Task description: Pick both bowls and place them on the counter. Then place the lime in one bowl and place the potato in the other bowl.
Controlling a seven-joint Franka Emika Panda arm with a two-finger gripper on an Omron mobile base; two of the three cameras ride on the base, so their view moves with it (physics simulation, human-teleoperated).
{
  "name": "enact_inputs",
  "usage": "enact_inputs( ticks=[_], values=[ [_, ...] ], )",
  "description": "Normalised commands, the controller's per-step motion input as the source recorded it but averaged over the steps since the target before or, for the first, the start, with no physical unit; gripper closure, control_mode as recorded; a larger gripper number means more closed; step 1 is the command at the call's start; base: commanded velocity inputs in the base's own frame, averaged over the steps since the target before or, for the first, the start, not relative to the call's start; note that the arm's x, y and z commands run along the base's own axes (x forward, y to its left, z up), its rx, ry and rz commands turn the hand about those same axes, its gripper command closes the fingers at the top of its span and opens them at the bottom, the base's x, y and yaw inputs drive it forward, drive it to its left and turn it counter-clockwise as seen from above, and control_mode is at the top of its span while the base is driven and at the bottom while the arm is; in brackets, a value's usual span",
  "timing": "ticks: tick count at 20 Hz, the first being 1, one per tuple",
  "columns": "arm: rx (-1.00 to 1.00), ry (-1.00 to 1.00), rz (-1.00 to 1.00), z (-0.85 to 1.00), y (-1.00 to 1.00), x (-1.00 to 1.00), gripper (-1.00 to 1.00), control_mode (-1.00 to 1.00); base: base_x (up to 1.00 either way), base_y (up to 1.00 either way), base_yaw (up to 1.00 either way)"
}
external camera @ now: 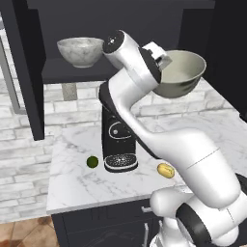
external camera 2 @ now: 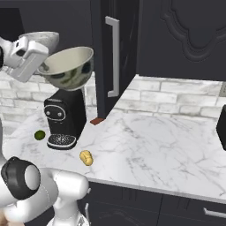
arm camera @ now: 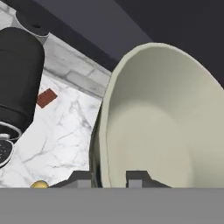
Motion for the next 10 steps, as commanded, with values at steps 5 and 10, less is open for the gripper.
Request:
enact_inputs(
  ticks=[5, 10],
  values=[
    [0.08, 0.05, -0.04, -0.85, -0.10, -0.42, 1.00, -1.00, 0.00, 0.00, 0.00],
    [0.13, 0.15, -0.01, -0.83, -0.23, -0.06, 1.00, -1.00, 0.00, 0.00, 0.00]
  ],
)
